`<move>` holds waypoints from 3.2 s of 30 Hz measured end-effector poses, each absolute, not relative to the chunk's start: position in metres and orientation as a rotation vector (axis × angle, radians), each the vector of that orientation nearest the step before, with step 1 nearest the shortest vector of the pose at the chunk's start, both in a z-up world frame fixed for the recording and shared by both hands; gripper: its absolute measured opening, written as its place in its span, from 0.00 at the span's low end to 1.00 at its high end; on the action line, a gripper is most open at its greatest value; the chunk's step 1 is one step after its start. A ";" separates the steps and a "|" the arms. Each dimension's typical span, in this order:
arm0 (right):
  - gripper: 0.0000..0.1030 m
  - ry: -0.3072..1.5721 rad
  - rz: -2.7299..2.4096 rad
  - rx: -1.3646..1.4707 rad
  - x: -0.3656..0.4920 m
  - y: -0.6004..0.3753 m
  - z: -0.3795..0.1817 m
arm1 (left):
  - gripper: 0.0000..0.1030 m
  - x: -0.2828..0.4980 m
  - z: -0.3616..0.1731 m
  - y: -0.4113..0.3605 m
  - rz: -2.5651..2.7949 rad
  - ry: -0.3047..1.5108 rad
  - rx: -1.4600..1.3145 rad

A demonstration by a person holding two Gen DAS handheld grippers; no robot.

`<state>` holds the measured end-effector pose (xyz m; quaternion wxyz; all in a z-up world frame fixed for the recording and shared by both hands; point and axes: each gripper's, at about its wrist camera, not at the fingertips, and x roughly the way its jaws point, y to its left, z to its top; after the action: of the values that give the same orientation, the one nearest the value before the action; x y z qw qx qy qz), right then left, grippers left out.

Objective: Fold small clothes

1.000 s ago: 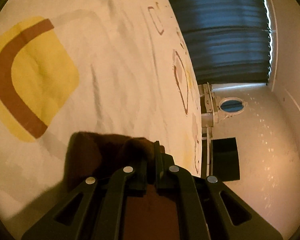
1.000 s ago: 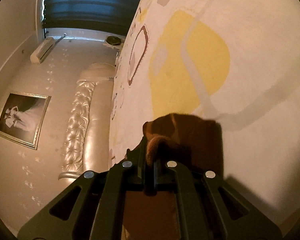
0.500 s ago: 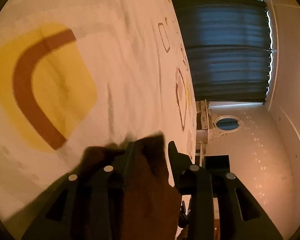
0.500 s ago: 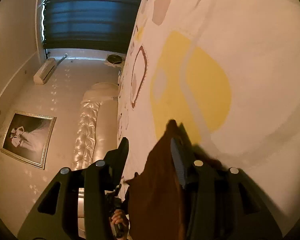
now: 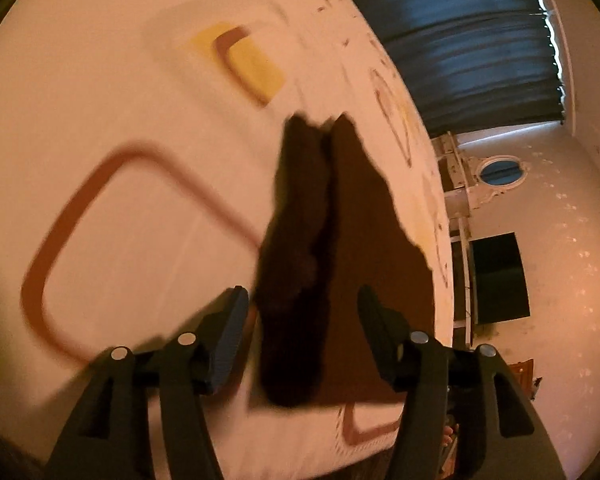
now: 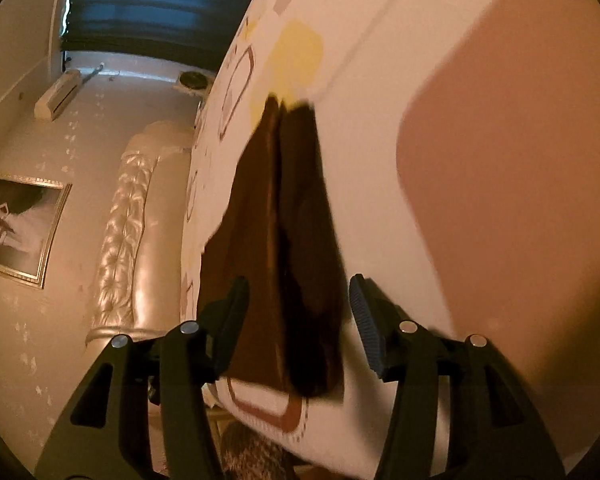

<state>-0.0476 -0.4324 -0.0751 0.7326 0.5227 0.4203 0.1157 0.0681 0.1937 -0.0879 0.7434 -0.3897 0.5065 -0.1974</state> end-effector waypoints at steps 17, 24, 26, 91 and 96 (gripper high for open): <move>0.03 1.052 0.277 0.919 -0.067 -0.393 -0.069 | 0.64 0.067 -0.073 0.146 -0.340 1.122 -0.633; 0.03 1.034 0.278 0.918 -0.068 -0.390 -0.069 | 0.50 0.067 -0.072 0.134 -0.281 1.138 -0.474; 0.03 1.028 0.279 0.910 -0.071 -0.389 -0.064 | 0.43 0.066 -0.073 0.134 -0.260 1.144 -0.445; 0.46 1.037 0.611 0.836 -0.005 -0.231 -0.041 | 0.67 0.179 -0.068 0.134 -0.452 1.140 -0.516; 0.47 1.027 0.603 0.752 -0.004 -0.215 -0.037 | 0.67 0.208 -0.071 0.124 -0.447 1.152 -0.509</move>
<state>-0.0040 -0.2148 -0.0368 0.7622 0.3456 0.4721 0.2770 0.2077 0.1238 -0.0706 0.7850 -0.2359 0.5340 -0.2073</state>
